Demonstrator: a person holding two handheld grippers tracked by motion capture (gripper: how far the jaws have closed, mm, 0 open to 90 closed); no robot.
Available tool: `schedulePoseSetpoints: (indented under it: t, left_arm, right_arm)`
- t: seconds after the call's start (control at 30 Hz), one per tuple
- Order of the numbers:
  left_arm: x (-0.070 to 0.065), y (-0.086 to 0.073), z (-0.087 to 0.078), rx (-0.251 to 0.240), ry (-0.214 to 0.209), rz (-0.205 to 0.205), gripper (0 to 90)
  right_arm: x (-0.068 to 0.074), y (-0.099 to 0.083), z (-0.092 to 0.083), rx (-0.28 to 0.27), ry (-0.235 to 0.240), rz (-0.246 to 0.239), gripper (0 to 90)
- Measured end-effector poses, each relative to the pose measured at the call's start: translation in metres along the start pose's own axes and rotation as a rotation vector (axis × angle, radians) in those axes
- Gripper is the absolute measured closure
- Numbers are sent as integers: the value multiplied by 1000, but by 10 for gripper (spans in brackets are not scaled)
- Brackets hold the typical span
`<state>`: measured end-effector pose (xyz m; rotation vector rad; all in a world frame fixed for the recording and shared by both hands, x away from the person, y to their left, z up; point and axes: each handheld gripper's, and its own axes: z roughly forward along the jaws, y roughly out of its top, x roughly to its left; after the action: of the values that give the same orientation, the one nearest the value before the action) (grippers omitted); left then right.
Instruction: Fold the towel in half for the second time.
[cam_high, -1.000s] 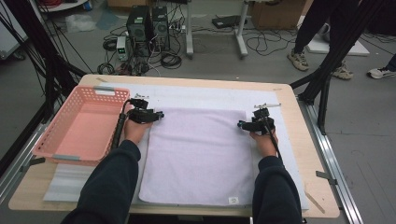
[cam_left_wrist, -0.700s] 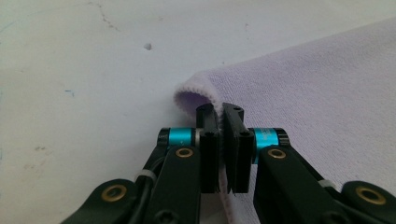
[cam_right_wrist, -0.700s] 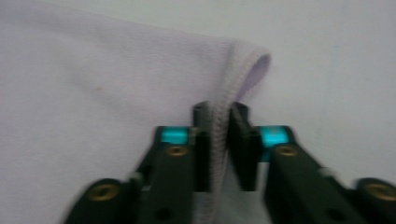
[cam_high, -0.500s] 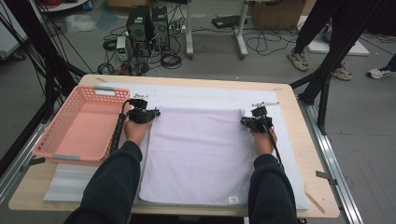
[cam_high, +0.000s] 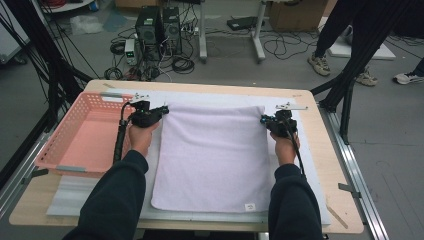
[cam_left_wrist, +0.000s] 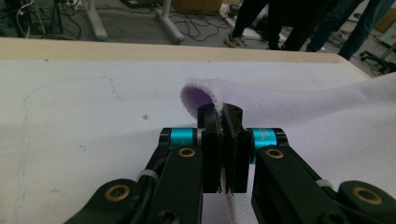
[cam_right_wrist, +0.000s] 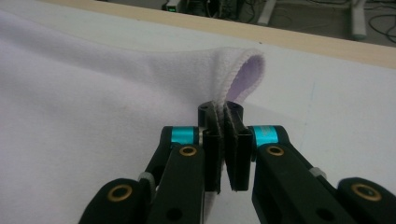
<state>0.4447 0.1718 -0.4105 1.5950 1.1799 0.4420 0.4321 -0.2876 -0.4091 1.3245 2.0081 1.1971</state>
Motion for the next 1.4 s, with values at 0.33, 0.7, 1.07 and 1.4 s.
schedulePoseSetpoints:
  t: [0.33, 0.7, 1.07, 1.4]
  left_arm:
    - [-12, -6, -26, 12, -33, 37, 864]
    - [-27, -27, -69, -40, -108, 46, 864]
    - [-41, -59, -98, -8, -156, 90, 863]
    - [-46, -85, -113, 48, -160, 142, 859]
  right_arm:
    - [4, -4, -31, -18, 67, -44, 866]
    - [20, -21, -65, -37, 131, -111, 864]
    - [33, -54, -92, -24, 170, -148, 863]
    - [38, -83, -109, 16, 197, -140, 863]
